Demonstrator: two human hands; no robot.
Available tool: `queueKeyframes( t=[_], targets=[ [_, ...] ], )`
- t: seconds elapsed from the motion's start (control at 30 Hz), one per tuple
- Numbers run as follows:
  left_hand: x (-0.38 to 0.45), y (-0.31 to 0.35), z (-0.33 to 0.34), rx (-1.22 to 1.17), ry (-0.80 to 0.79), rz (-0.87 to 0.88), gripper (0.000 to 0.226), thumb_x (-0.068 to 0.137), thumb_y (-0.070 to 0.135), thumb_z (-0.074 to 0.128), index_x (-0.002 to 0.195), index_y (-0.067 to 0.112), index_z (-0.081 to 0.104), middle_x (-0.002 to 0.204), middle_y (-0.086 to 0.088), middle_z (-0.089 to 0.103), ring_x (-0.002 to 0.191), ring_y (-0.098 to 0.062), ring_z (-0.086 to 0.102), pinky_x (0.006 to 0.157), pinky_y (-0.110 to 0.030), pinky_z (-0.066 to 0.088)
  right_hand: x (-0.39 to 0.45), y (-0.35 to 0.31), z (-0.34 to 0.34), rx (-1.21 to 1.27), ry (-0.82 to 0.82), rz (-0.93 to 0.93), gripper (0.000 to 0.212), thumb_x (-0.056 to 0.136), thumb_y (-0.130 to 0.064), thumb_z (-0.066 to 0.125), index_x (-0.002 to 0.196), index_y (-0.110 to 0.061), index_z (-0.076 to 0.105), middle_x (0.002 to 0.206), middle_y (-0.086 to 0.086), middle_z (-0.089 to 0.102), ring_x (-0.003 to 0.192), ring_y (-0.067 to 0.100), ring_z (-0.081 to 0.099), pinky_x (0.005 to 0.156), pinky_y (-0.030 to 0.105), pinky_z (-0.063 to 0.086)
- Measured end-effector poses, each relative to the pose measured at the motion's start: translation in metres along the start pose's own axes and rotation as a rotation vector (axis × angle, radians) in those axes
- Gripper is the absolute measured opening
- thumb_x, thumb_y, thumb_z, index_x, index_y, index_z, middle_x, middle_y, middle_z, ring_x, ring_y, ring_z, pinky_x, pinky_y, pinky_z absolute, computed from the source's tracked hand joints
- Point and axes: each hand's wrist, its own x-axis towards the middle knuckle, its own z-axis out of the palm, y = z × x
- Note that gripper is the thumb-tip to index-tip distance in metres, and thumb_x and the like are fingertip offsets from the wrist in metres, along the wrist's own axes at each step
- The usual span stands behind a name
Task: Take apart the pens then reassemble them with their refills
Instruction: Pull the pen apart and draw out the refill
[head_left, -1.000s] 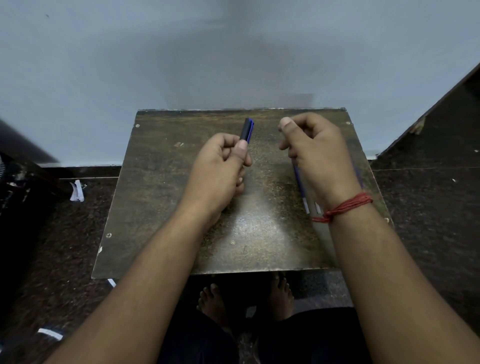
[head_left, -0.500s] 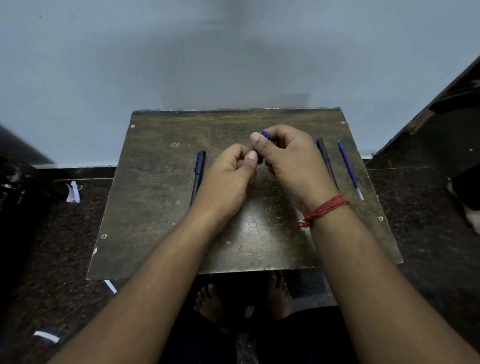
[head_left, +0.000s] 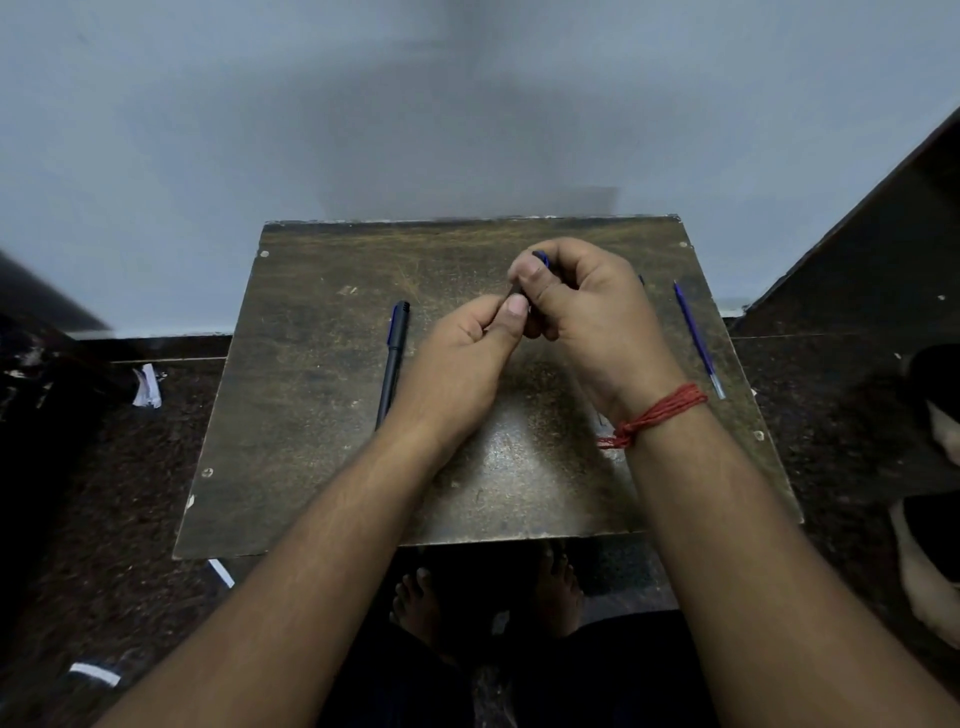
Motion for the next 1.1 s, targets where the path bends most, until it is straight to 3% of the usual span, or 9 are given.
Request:
queueKeyframes(
  t=[0.1,0.2,0.27,0.4,0.5,0.6,0.8,0.97,1.1],
  targets=[
    [0.001,-0.011,0.0,-0.05,-0.003,-0.037,0.037,0.103,0.045,0.04,0.086,0.022,0.062,0.049,0.014,0.036,0.039,-0.001,0.029,0.049,-0.027,0.02,0.004,-0.001,-0.005,0.091,0.143,-0.006,0.019,0.1,-0.011,0.055,0.084,-0.016,0.064,0.066,-0.004,0.064,0.055,0.01,0.048,0.051,0.023,0.04],
    [0.002,-0.016,-0.005,-0.164,0.009,-0.088,0.034,0.106,0.036,0.037,0.092,0.016,0.06,0.056,0.008,0.033,0.045,-0.008,0.024,0.046,-0.024,0.019,0.01,-0.005,-0.024,0.231,0.356,-0.034,0.022,0.102,-0.011,0.051,0.084,-0.018,0.06,0.062,-0.008,0.068,0.056,0.01,0.048,0.049,0.021,0.039],
    [0.004,-0.016,-0.01,-0.231,0.044,-0.102,0.03,0.107,0.028,0.035,0.095,0.014,0.059,0.06,0.005,0.036,0.048,-0.008,0.026,0.046,-0.025,0.018,0.012,-0.001,-0.04,0.08,0.438,-0.05,0.018,0.102,-0.018,0.052,0.086,-0.02,0.06,0.065,-0.008,0.068,0.059,0.009,0.053,0.053,0.025,0.044],
    [0.011,-0.017,-0.016,-0.342,0.155,-0.106,0.026,0.107,0.017,0.035,0.104,0.01,0.06,0.063,0.002,0.045,0.049,-0.009,0.032,0.043,-0.024,0.024,0.01,0.003,-0.039,-0.475,0.28,-0.036,0.005,0.097,-0.028,0.061,0.097,-0.023,0.059,0.083,-0.004,0.064,0.076,0.016,0.06,0.068,0.034,0.051],
    [0.012,-0.018,-0.018,-0.313,0.204,-0.105,0.025,0.106,0.014,0.037,0.11,0.009,0.061,0.067,0.002,0.049,0.051,-0.008,0.036,0.042,-0.022,0.028,0.002,0.006,-0.019,-0.752,0.089,0.022,0.023,0.094,-0.031,0.067,0.104,-0.018,0.051,0.081,-0.006,0.056,0.076,0.014,0.056,0.059,0.027,0.038],
    [0.012,-0.019,-0.02,-0.226,0.23,-0.099,0.022,0.106,0.019,0.039,0.111,0.014,0.06,0.066,0.003,0.052,0.049,-0.008,0.036,0.041,-0.022,0.028,-0.003,0.011,-0.006,-0.912,0.005,0.027,0.027,0.092,-0.037,0.067,0.1,-0.019,0.048,0.082,0.001,0.062,0.079,0.023,0.061,0.066,0.036,0.05],
    [0.013,-0.023,-0.022,-0.011,0.29,-0.035,0.018,0.103,0.033,0.045,0.095,0.02,0.054,0.064,0.004,0.062,0.042,-0.009,0.037,0.045,-0.027,0.031,-0.003,0.015,0.003,-0.955,-0.031,0.081,0.027,0.092,-0.037,0.068,0.098,-0.017,0.052,0.092,0.006,0.066,0.084,0.025,0.063,0.073,0.038,0.053],
    [0.011,-0.021,-0.022,0.072,0.292,-0.022,0.023,0.103,0.036,0.046,0.092,0.019,0.056,0.062,0.005,0.059,0.045,-0.01,0.038,0.046,-0.028,0.03,0.0,0.015,0.001,-0.997,-0.047,0.084,0.025,0.094,-0.039,0.065,0.094,-0.016,0.054,0.091,0.003,0.063,0.086,0.022,0.059,0.067,0.031,0.038],
    [0.007,-0.016,-0.019,0.153,0.293,0.01,0.024,0.105,0.031,0.042,0.097,0.023,0.064,0.07,0.006,0.059,0.052,-0.007,0.045,0.051,-0.028,0.039,-0.001,0.006,-0.002,-0.885,0.088,-0.052,0.024,0.099,-0.041,0.056,0.092,-0.018,0.055,0.081,-0.005,0.058,0.073,0.011,0.053,0.058,0.025,0.036]
  ],
)
